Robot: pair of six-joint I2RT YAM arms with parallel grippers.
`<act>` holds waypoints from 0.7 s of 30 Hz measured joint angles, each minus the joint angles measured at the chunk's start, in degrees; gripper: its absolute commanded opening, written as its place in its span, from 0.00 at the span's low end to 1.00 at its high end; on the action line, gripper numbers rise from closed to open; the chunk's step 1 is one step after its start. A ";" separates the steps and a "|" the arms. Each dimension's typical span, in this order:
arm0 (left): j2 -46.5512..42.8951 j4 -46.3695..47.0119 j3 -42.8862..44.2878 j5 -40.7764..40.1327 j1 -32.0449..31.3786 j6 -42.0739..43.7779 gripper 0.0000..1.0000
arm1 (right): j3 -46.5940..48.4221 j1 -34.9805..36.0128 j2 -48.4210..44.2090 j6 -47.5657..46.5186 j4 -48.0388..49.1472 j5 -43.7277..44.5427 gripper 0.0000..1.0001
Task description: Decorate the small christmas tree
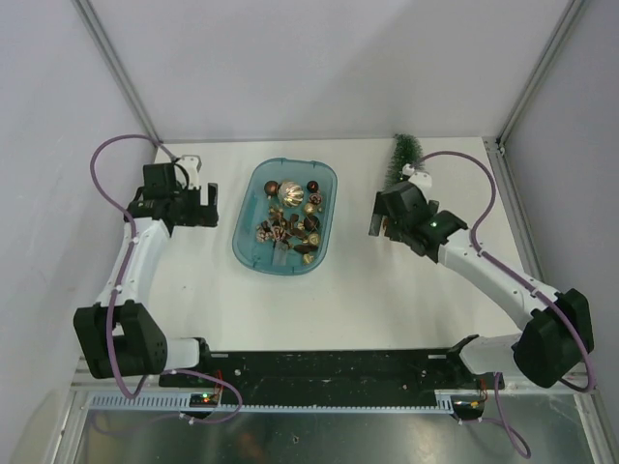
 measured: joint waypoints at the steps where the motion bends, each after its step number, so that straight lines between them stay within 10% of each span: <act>1: 0.46 -0.02 0.31 0.15 0.00 -0.35 1.00 | 0.00 1.29 0.00 -0.02 -0.02 1.36 0.99; 21: 13.14 -0.09 2.84 6.62 -4.37 -4.87 1.00 | 0.00 12.96 6.21 -0.55 3.10 13.44 0.98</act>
